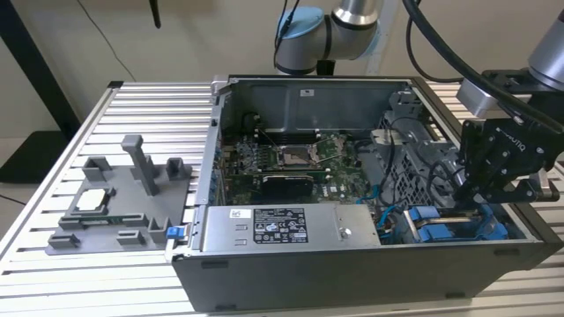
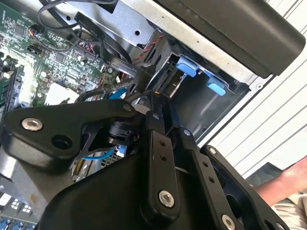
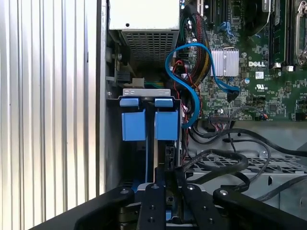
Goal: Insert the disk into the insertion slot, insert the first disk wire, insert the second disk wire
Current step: 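Insert the first disk wire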
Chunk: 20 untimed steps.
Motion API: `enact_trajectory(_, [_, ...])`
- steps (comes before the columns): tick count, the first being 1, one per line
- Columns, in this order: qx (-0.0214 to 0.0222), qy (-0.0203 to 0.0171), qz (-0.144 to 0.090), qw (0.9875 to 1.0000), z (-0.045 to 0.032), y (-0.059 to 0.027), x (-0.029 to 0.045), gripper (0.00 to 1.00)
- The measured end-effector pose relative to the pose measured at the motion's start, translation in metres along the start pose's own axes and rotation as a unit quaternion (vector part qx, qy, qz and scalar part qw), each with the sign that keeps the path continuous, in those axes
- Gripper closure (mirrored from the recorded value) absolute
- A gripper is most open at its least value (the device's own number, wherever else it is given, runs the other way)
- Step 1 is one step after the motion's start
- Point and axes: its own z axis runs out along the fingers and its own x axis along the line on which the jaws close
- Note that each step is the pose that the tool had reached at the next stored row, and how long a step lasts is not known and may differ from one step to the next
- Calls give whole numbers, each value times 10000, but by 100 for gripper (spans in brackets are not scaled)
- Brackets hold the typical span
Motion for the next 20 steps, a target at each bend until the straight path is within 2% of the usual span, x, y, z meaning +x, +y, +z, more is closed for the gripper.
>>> enact_trajectory(7, [0,1,1,10000,14,-5,0,100])
enact_trajectory(12, [0,-1,-36,10000,9,-112,-3,100])
enact_trajectory(16, [8,0,-52,10000,23,-105,-8,100])
enact_trajectory(20, [42,0,-58,10000,36,-96,-53,100])
